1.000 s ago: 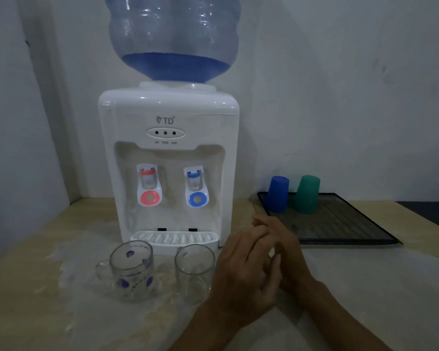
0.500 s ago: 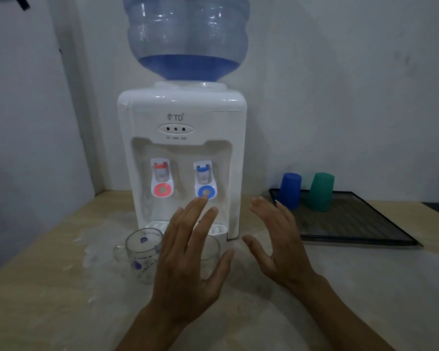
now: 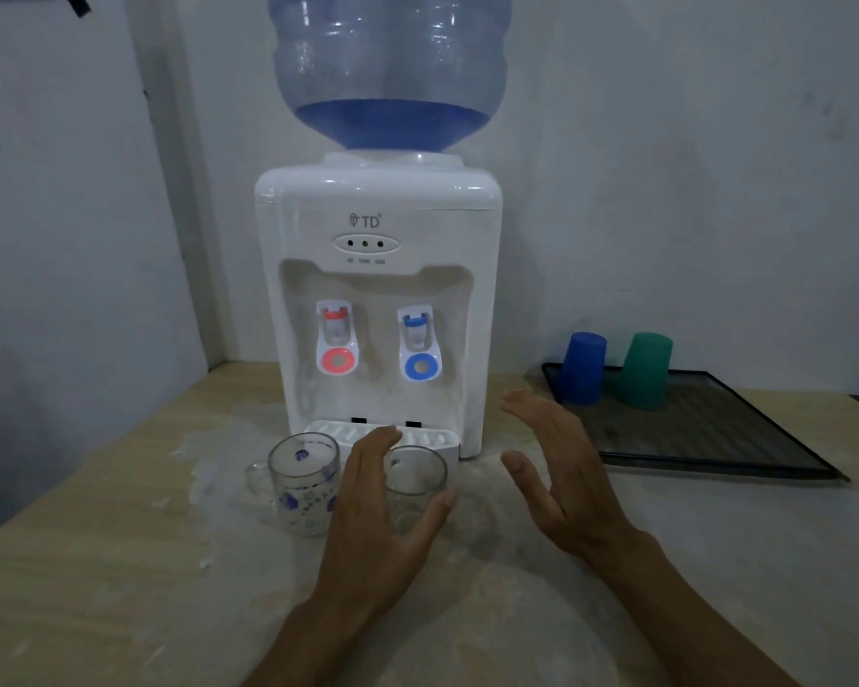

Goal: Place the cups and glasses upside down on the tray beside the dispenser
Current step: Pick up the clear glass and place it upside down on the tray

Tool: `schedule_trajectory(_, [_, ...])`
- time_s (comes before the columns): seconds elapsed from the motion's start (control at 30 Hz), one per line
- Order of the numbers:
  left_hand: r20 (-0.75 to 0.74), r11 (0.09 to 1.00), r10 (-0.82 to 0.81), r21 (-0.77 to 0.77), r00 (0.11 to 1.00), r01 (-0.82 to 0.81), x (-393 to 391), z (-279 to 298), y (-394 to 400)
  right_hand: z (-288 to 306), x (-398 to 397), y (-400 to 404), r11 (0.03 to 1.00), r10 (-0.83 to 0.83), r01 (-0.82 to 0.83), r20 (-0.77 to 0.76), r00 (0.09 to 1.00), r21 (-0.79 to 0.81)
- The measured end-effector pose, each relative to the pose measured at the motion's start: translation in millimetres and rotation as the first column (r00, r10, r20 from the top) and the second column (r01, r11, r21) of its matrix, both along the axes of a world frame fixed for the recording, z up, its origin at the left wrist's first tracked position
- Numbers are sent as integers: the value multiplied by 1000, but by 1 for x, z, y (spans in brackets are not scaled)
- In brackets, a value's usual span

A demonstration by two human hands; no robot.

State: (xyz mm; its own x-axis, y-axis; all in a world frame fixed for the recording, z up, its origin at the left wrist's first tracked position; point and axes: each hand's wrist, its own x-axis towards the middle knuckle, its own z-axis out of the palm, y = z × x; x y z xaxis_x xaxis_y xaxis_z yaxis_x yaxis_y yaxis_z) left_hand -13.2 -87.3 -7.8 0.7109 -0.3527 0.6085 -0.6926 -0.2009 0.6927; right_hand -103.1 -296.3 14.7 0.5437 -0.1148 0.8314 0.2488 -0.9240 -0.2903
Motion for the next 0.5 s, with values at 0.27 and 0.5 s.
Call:
schedule_trajectory(0.27, [36, 1000, -5, 9, 999, 5, -5, 5, 1, -2, -2, -1, 997, 42, -38, -58, 997, 69])
schedule_trajectory(0.5, [54, 997, -20, -79, 998, 24, -8, 7, 2, -3, -5, -3, 996, 55, -46, -110, 992, 82])
